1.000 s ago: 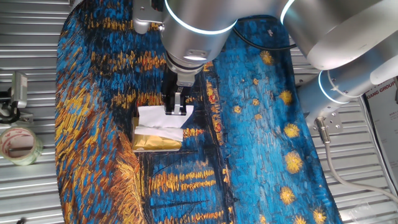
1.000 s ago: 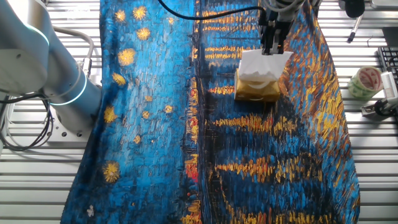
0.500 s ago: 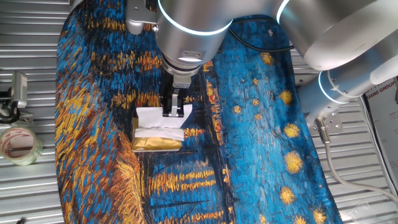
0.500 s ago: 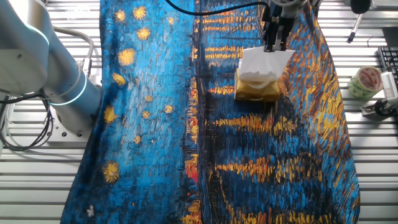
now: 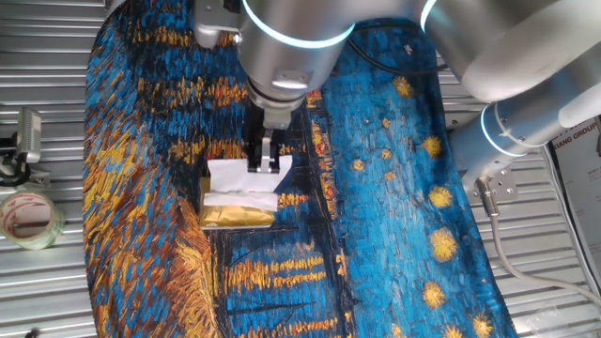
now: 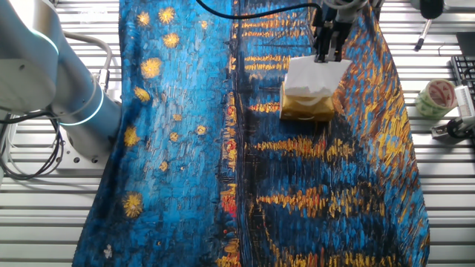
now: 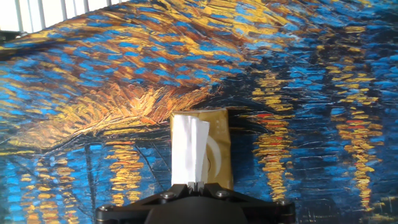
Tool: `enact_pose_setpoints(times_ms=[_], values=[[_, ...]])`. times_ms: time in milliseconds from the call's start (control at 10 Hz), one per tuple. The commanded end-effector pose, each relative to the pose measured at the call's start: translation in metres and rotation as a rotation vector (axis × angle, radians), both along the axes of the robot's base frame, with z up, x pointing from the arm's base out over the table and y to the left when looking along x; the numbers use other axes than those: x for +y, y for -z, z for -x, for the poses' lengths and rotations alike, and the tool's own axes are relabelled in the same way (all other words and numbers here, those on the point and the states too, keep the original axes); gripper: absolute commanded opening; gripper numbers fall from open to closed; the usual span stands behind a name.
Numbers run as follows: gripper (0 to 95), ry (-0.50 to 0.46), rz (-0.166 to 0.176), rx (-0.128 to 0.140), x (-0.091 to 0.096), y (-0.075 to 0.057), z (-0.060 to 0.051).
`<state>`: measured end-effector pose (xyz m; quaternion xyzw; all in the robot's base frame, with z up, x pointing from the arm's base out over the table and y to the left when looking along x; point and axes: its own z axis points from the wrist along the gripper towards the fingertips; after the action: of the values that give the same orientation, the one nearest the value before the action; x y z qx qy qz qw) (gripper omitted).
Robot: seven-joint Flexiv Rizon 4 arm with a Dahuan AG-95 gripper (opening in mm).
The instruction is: Pull out a napkin
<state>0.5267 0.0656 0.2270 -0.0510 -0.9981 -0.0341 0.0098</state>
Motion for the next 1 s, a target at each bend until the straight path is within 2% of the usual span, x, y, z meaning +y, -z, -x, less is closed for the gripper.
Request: enact_pose_setpoints(times_ms=[100,400,1000], values=[[0.0,0.005,0.002,0.000,0.000,0.001,-0.001],[0.0,0.006,0.000,0.001,0.000,-0.001,-0.001],[0.0,0.000,-0.011,0.021,-0.002,-0.013,0.000]])
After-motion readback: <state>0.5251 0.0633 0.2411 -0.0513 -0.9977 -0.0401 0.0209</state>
